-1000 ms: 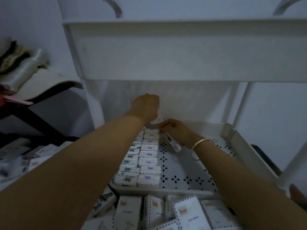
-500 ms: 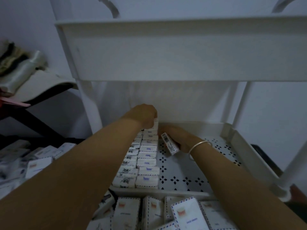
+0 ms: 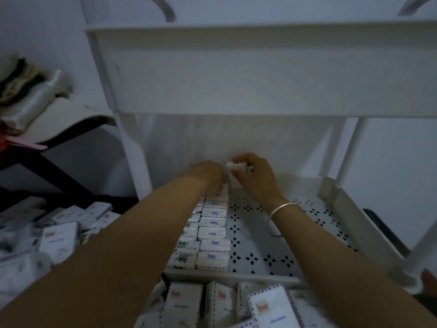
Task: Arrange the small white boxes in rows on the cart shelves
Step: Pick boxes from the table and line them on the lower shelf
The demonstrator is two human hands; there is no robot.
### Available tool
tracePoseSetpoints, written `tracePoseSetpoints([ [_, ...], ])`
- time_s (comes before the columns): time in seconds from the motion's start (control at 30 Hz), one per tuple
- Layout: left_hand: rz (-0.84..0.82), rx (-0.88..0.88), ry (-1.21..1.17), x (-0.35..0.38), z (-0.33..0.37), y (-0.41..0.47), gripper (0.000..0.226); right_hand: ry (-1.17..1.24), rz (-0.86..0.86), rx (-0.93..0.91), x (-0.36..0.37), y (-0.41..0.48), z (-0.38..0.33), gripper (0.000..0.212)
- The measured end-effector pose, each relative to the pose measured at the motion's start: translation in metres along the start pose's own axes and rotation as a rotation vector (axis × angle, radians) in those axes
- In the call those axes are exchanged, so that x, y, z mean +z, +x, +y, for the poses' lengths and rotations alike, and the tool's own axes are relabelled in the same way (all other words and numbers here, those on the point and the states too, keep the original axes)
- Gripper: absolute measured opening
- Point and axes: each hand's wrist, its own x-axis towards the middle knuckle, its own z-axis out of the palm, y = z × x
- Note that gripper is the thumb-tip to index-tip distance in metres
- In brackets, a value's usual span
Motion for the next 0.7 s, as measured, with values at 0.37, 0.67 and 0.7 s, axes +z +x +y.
tracePoseSetpoints([
  [0.37, 0.174, -0.088, -0.024, 0.003, 0.006, -0.01, 0.017, -0.053, -0.199, -0.026, 0.026, -0.001, 0.008, 0.015],
  [0.67, 0.311, -0.166, -0.096, -0.007, 0.011, -0.024, 0.036, -0.211, -0.322, -0.081, 0.027, -0.003, 0.004, 0.023],
  [0.7, 0.31, -0.157, -0.052, -0.01, 0.013, -0.028, 0.032, -0.227, -0.314, -0.1, 0.028, -0.003, 0.004, 0.023],
])
